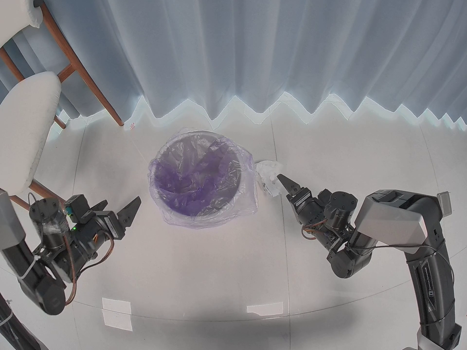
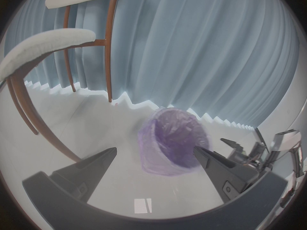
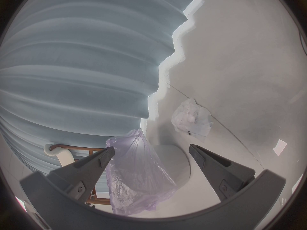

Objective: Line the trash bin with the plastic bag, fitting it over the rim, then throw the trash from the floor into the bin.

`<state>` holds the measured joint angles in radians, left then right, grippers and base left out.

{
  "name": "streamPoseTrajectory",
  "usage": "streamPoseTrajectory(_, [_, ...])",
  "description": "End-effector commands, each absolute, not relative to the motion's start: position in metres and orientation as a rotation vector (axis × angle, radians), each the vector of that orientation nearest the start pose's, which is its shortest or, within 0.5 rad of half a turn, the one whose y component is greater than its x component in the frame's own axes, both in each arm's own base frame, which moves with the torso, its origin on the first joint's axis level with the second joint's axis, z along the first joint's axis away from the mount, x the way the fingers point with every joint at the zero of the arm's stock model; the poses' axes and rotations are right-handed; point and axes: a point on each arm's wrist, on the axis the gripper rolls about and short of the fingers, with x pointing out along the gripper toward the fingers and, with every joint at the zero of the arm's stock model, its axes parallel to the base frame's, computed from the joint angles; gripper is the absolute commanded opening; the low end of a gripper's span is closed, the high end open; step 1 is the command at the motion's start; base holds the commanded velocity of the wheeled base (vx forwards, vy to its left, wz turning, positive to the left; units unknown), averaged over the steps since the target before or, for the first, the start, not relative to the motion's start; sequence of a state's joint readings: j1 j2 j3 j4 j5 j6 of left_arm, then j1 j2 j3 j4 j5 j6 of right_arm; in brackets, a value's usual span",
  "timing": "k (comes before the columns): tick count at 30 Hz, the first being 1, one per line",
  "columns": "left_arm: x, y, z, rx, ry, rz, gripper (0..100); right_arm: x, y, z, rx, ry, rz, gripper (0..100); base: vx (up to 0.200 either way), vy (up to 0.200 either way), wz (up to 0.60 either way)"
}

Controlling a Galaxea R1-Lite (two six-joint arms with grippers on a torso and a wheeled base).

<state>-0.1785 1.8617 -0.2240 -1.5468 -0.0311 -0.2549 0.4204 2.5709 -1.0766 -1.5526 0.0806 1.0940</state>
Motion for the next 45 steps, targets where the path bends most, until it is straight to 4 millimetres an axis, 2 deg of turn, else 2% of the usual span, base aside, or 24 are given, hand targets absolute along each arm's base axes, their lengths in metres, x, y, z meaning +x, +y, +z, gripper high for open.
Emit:
streamPoseTrajectory(1, [0.182,-0.054,0.118,-0.286,0.096,-0.316,100,0.379,0.180,0.026,1.079,0.246,0.517,100,0.000,0.000,0.00])
streamPoseTrajectory(4, [0.171,-0.057,0.118,-0.317,0.112,-0.336,100,0.368,0.180,0.027,1.065,0.295,0.541,100,0.000,0.000,0.00])
streamPoseTrajectory(9, [0.154,-0.053,0.139,-0.469,0.022,-0.354,100,0.358,0.176,0.031,1.057,0.321,0.544,100,0.000,0.000,0.00])
streamPoseTrajectory(11, [0.143,-0.049,0.146,-0.475,-0.003,-0.360,100,0.358,0.176,0.030,1.057,0.323,0.545,100,0.000,0.000,0.00])
streamPoseTrajectory(14, [0.116,-0.040,0.151,-0.428,0.014,-0.370,100,0.359,0.176,0.029,1.057,0.322,0.543,100,0.000,0.000,0.00])
streamPoseTrajectory(16, [0.105,-0.036,0.146,-0.348,0.066,-0.347,100,0.360,0.175,0.029,1.057,0.321,0.542,100,0.000,0.000,0.00])
streamPoseTrajectory(18, [0.094,-0.031,0.131,-0.225,0.193,-0.313,100,0.360,0.175,0.028,1.057,0.323,0.541,100,0.000,0.000,0.00])
streamPoseTrajectory(20, [0.081,-0.027,0.122,-0.183,0.264,-0.308,100,0.360,0.175,0.028,1.057,0.322,0.540,100,0.000,0.000,0.00])
streamPoseTrajectory(25, [0.064,-0.024,0.118,-0.183,0.335,-0.364,100,0.361,0.174,0.028,1.059,0.319,0.538,100,0.000,0.000,0.00])
streamPoseTrajectory(33, [0.059,-0.024,0.108,-0.152,0.388,-0.422,100,0.362,0.173,0.027,1.059,0.319,0.534,100,0.000,0.000,0.00])
streamPoseTrajectory(34, [0.056,-0.024,0.102,-0.061,0.438,-0.458,100,0.363,0.173,0.026,1.059,0.319,0.534,100,0.000,0.000,0.00])
streamPoseTrajectory(37, [0.049,-0.023,0.094,-0.026,0.514,-0.478,100,0.363,0.173,0.026,1.059,0.319,0.534,100,0.000,0.000,0.00])
streamPoseTrajectory(39, [0.029,-0.017,0.083,-0.029,0.571,-0.538,100,0.363,0.173,0.026,1.061,0.317,0.533,100,0.000,0.000,0.00])
streamPoseTrajectory(41, [0.019,-0.014,0.080,-0.050,0.590,-0.598,100,0.364,0.173,0.026,1.063,0.315,0.533,100,0.000,0.000,0.00])
streamPoseTrajectory(45, [0.016,-0.014,0.083,-0.088,0.554,-0.627,100,0.366,0.173,0.025,1.062,0.313,0.534,100,0.000,0.000,0.00])
